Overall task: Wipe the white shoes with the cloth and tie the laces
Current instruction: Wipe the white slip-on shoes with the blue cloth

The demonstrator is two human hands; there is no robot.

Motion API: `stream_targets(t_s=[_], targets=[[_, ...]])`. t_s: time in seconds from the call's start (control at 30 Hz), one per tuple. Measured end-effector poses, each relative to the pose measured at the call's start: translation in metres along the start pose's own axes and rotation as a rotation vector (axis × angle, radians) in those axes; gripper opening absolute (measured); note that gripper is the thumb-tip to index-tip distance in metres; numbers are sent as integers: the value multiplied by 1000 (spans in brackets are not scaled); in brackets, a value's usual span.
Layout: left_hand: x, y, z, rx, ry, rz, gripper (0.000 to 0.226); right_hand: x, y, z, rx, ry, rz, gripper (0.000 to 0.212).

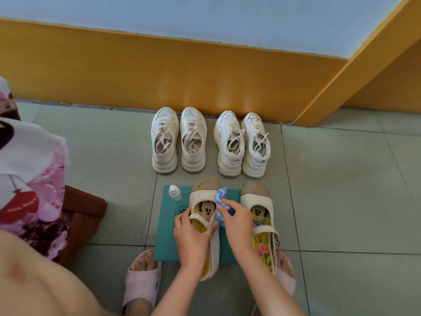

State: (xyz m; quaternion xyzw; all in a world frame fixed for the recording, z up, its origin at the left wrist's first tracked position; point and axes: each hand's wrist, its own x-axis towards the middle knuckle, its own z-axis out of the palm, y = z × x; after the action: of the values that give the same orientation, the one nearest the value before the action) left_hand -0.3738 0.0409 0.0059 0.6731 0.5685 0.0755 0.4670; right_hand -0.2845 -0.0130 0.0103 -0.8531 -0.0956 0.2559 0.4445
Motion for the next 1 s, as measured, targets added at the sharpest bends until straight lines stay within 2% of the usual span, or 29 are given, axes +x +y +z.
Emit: stream_targets(t_s=[0.17, 0.23, 0.3, 0.43, 0.63, 0.8, 0.9, 1.0], targets=[[-1, -1, 0, 10, -14, 3, 79, 8, -10, -13, 96, 55, 21, 24], [-1, -1, 1, 15, -15, -2, 80, 24, -21, -15, 152, 88, 2, 27], [-2, -1, 1, 20, -18, -4, 80, 41, -32, -11, 162, 48, -29, 33], [-2, 0, 0, 28, -20, 2, 80, 58, -37, 10, -13, -88, -76, 33], [0, -1, 1, 7, -20, -2, 81, 40, -25, 9, -138, -15, -145, 29], [1, -2, -1, -12, -9, 16, 79, 15, -9, 6, -76, 27, -63, 25], [1, -2, -1, -28, -11, 19, 78, 0, -2, 1, -50, -5, 5, 23], [0, 0, 0, -15, -16, 21, 78, -2, -8, -14, -30, -25, -19, 18]])
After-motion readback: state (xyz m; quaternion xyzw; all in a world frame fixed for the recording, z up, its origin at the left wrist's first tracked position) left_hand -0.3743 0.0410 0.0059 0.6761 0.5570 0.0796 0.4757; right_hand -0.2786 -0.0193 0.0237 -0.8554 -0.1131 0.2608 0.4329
